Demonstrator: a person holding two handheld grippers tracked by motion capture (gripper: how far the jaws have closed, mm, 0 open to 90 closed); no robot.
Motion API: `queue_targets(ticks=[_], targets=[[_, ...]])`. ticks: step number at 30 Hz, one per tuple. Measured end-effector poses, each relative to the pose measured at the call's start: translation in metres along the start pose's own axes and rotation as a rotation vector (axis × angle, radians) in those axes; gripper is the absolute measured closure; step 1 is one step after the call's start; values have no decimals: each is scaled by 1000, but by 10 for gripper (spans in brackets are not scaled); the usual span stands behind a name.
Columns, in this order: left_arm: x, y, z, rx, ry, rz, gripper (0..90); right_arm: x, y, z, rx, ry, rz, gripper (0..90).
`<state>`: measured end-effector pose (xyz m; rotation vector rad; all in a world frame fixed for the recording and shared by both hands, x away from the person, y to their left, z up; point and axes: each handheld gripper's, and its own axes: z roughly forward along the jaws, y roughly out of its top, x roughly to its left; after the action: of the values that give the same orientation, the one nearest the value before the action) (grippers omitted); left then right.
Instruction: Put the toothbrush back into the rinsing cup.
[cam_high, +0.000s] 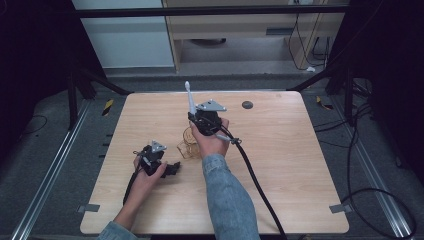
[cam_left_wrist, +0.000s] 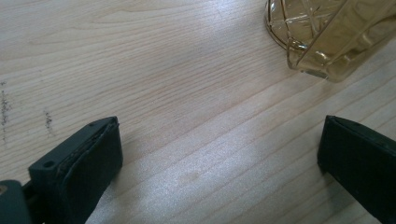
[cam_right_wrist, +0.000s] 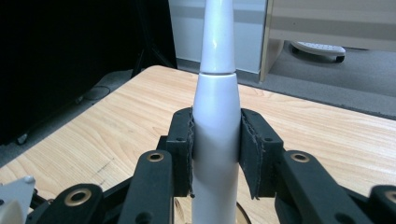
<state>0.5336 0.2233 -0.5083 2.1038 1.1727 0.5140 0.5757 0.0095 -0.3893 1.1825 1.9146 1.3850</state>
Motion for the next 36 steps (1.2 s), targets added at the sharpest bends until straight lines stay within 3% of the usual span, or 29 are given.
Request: queue_targets(ticks=[36], targets=[[0, 0, 0, 0, 4, -3, 0, 3, -17, 7, 79, 1, -42, 669]])
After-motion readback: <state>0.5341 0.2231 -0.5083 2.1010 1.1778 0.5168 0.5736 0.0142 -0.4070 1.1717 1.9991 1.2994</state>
